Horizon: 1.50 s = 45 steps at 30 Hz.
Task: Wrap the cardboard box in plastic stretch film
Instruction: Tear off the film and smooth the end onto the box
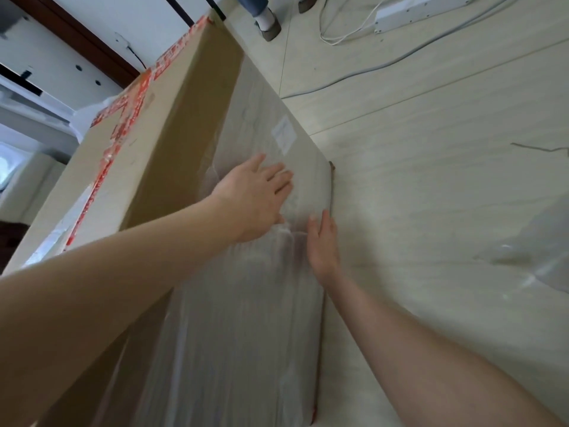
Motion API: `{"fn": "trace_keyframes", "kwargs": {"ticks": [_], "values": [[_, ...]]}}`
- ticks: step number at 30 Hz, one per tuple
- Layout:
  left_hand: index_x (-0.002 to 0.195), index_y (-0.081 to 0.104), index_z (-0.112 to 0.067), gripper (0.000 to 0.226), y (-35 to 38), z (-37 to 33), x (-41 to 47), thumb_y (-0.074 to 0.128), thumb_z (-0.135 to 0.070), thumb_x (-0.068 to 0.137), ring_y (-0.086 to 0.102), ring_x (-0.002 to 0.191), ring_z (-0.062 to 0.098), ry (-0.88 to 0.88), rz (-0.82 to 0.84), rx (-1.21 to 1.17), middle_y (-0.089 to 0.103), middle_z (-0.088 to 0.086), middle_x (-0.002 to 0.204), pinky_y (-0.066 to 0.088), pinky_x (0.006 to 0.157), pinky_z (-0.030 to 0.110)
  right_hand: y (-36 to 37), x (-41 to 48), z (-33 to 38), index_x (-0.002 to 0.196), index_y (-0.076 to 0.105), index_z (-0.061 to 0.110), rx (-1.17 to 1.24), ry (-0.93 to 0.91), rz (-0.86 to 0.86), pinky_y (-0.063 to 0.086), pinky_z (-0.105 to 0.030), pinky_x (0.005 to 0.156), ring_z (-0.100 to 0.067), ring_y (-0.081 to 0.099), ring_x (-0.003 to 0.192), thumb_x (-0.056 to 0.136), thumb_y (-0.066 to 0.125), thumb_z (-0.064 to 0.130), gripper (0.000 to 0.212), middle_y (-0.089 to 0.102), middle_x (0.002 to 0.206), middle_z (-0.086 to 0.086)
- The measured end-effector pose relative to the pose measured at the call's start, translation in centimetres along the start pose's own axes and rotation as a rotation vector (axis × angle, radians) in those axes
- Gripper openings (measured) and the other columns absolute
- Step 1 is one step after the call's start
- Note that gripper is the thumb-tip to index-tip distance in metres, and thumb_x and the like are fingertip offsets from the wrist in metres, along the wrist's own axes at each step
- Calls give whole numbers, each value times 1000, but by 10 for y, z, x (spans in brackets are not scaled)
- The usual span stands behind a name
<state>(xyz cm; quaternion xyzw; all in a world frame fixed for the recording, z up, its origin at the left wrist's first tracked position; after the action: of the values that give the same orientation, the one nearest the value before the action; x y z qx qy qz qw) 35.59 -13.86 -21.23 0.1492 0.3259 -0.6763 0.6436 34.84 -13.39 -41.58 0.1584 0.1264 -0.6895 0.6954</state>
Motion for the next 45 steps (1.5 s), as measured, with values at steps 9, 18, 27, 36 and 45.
{"fn": "trace_keyframes", "kwargs": {"ticks": [9, 18, 27, 36, 45], "values": [[151, -6, -22, 70, 25, -7, -33, 7, -60, 94, -10, 146, 29, -25, 85, 90, -12, 7, 159, -11, 111, 57, 32, -41, 0, 151, 12, 16, 42, -27, 42, 2, -34, 117, -20, 1, 146, 100, 32, 42, 61, 5, 159, -9], [151, -3, -24, 67, 10, 44, -19, 6, -58, 94, -7, 147, 25, -173, 25, 79, -8, 3, 159, -7, 115, 50, 18, 7, 4, 150, 14, 9, 31, 20, 125, 6, -31, 116, -25, 10, 145, 102, 30, 37, 59, 12, 157, -13], [152, 5, -19, 59, -11, 0, -19, 15, -43, 98, -4, 147, 26, -123, -135, -56, 0, 7, 160, -9, 113, 55, -2, -23, 38, 150, 15, 11, 12, -126, -91, 3, -31, 118, -22, 6, 146, 100, 32, 39, 59, 10, 158, -10], [151, -3, -24, 64, 27, -2, -20, 7, -55, 96, -10, 145, 32, -151, 6, 120, -10, 8, 159, -14, 106, 64, 37, -40, 61, 150, 7, 27, 44, -187, 23, -3, -42, 116, -20, -6, 146, 101, 27, 41, 56, -2, 159, 0], [151, -4, -24, 64, 33, 1, -21, 7, -55, 95, -11, 145, 33, -157, 8, 123, -11, 8, 159, -14, 105, 66, 44, -38, 60, 150, 8, 30, 14, -173, -2, 0, -44, 116, -21, -3, 146, 100, 28, 42, 55, 0, 160, 0]]}}
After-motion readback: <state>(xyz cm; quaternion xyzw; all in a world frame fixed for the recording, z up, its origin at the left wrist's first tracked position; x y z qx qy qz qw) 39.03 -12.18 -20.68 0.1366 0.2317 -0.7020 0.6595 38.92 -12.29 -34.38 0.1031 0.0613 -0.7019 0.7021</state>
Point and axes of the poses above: each hand's wrist, its own x-axis towards the middle knuckle, its own y-axis out of the palm, z = x × y, the point moved 8 cm from there along x, towards the middle knuckle
